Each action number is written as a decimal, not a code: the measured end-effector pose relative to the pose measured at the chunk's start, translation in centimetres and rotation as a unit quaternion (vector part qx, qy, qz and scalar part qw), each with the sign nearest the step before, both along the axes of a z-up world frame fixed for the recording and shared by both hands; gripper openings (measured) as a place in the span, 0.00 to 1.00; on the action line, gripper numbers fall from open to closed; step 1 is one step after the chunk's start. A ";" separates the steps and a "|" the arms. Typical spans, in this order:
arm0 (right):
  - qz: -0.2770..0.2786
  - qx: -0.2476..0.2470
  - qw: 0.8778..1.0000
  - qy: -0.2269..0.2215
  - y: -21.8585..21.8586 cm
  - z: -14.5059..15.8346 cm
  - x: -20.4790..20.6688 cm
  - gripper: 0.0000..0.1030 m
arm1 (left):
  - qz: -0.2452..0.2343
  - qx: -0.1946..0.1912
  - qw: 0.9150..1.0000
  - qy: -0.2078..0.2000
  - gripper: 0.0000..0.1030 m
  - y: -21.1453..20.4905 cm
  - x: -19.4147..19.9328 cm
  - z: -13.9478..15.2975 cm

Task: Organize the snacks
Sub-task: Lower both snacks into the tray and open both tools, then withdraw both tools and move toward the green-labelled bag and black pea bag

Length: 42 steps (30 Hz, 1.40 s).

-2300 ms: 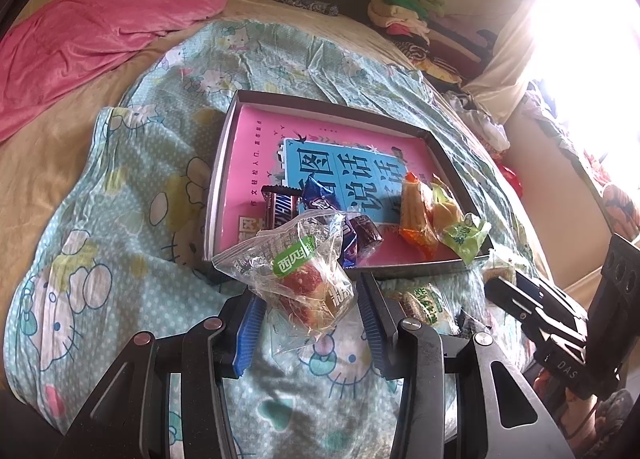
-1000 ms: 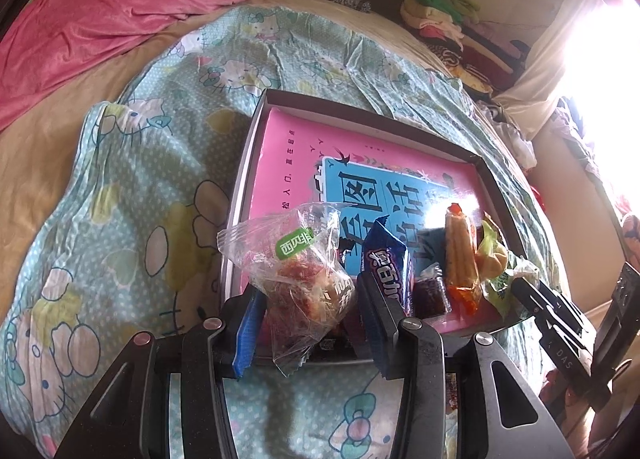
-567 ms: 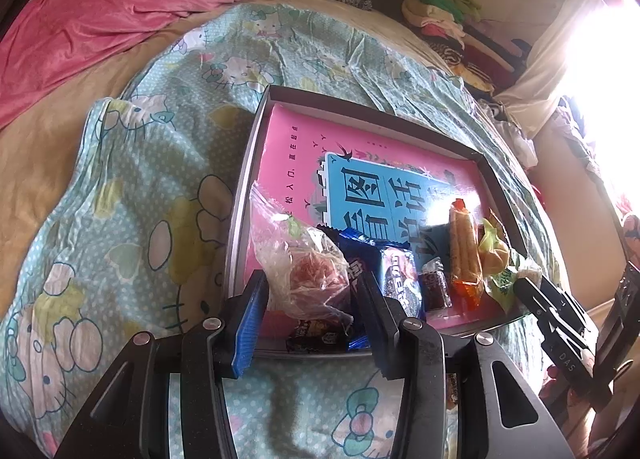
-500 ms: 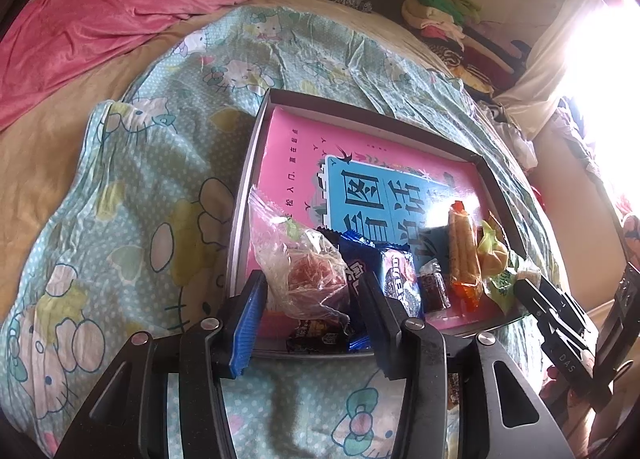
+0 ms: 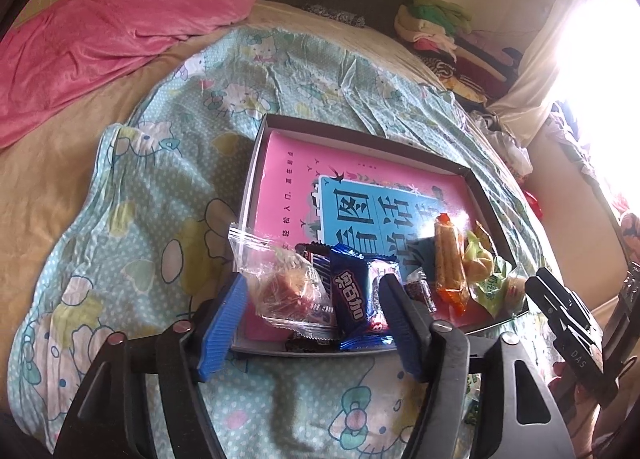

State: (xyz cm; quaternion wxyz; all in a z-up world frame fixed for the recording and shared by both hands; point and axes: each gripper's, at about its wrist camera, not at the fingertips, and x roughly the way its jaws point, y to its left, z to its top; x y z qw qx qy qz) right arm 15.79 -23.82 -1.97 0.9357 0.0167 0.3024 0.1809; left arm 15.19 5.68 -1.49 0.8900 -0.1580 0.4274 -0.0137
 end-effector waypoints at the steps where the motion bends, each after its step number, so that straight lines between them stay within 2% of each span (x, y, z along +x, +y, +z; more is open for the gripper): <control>1: 0.000 0.003 1.000 -0.005 0.0 0.3 -0.2 0.63 | -0.001 0.001 1.000 -0.003 0.69 0.0 -0.1 0.2; 6: 0.004 0.009 1.000 -0.018 -0.2 1.1 -1.0 0.65 | -0.016 0.005 1.000 -0.009 0.72 -0.6 -0.7 0.9; 15: 0.007 0.023 1.000 -0.010 -0.5 1.6 -2.3 0.68 | -0.058 0.006 0.998 -0.022 0.72 -2.8 -1.9 2.2; 30: -0.020 0.043 0.998 0.051 -1.2 0.8 -4.3 0.69 | -0.100 0.007 0.994 -0.031 0.72 -5.1 -3.2 3.0; 42: -0.037 0.051 0.993 0.097 -1.1 -0.2 -5.2 0.69 | -0.142 0.014 0.990 -0.021 0.72 -7.5 -4.1 2.3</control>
